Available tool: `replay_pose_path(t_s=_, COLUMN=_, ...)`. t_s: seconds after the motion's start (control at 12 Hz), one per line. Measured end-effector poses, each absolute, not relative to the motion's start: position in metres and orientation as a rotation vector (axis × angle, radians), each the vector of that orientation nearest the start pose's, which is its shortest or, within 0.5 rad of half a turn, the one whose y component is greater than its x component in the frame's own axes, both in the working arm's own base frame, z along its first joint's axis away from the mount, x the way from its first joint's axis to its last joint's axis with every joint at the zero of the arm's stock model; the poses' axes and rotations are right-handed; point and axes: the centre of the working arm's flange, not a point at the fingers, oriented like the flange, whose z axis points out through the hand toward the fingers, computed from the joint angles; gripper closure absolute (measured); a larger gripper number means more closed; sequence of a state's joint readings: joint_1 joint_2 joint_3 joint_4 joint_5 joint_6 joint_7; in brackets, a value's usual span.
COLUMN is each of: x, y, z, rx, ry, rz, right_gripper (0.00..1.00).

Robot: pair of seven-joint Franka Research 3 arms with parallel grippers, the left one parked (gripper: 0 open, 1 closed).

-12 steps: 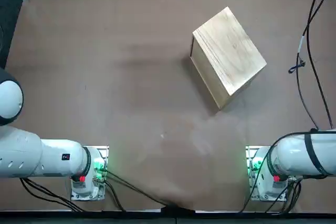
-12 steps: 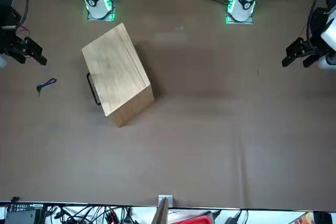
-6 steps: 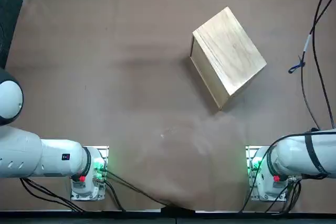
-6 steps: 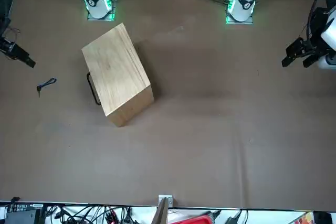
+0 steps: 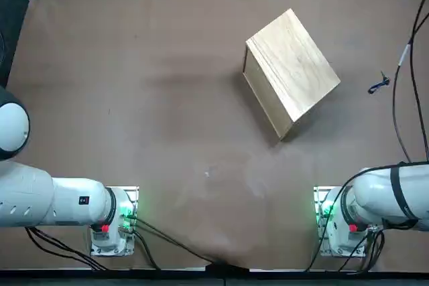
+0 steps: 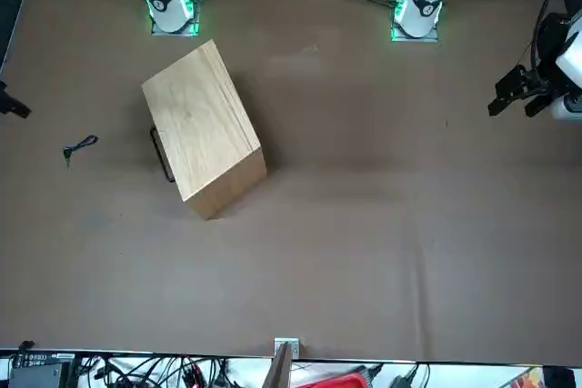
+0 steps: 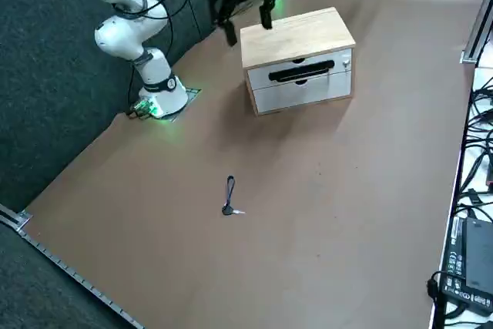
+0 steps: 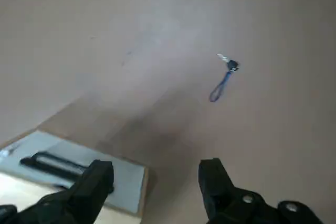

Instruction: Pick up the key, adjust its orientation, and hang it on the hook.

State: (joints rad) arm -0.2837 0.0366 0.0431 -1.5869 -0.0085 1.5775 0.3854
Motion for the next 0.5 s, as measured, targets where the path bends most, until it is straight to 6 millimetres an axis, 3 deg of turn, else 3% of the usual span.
replay_pose_path(t_s=0.08, x=0.545, y=-0.153, z=0.594, rx=-2.982, ry=1.015, rz=0.081, right_gripper=0.00)
replay_pose_path(t_s=0.17, x=0.538, y=-0.184, z=0.588, rx=-2.951, ry=1.098, rz=0.095, right_gripper=0.00)
replay_pose_path(t_s=0.5, x=0.525, y=-0.229, z=0.572, rx=-2.898, ry=1.218, rz=0.129, right_gripper=0.00)
